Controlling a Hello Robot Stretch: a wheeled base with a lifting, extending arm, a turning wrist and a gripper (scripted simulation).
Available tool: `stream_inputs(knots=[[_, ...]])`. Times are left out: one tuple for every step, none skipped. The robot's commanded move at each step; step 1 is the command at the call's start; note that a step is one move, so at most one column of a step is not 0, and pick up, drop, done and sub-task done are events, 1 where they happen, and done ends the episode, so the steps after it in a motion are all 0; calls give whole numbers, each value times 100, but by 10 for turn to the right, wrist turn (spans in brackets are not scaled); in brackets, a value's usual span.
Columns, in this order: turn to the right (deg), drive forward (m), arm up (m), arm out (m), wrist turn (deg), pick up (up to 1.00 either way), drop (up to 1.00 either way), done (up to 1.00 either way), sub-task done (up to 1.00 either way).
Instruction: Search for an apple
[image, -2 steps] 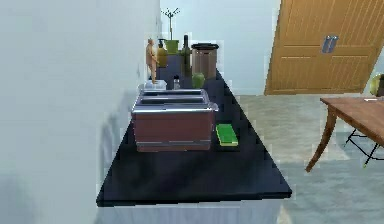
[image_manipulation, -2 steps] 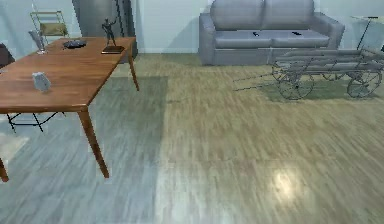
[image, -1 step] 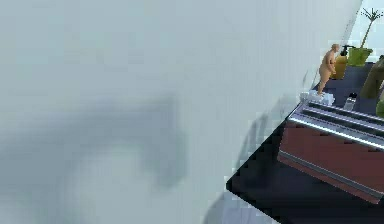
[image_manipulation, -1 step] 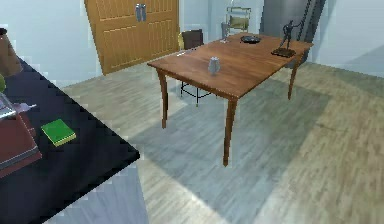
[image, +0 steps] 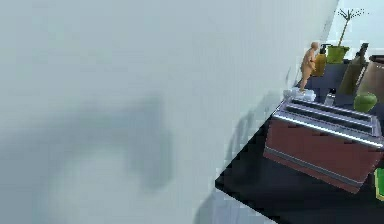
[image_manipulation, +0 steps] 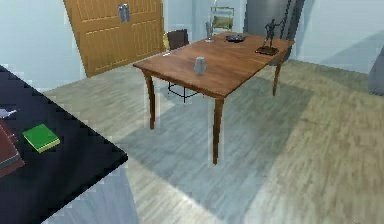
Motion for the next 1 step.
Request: stream_inputs(knots=[[450, 0, 0, 0, 0, 0, 0, 0, 0]])
